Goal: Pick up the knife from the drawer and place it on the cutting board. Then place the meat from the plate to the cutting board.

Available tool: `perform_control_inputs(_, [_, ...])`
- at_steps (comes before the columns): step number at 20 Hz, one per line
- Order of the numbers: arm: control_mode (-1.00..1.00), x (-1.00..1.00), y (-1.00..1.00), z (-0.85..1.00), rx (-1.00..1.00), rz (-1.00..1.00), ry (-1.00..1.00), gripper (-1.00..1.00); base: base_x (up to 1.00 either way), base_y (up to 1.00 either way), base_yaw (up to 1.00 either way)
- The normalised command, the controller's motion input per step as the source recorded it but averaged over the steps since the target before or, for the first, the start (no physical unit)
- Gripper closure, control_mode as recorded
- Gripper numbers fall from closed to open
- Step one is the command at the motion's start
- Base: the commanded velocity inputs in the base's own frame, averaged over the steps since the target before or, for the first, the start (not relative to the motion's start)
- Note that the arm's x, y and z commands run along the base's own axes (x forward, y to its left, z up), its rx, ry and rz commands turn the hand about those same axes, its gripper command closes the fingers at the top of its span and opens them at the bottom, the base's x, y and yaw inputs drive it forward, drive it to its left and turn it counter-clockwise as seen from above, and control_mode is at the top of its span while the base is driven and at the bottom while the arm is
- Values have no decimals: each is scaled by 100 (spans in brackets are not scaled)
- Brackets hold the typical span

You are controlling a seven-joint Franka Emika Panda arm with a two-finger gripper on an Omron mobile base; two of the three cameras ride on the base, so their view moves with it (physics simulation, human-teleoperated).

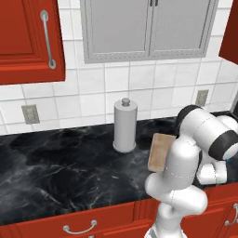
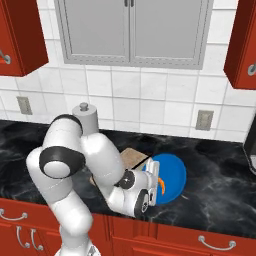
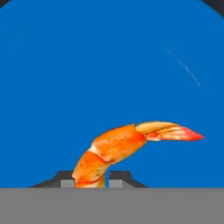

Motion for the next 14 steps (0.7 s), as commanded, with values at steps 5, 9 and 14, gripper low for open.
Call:
perform_control_inputs(5, [-100,-8,17,5,8,-2,27,100,0,0,0])
perform_control_inputs(9, [-100,0,2,45,8,0,18,100,0,0,0])
perform_control_inputs(14, [-100,0,0,86,9,0,20,100,0,0,0])
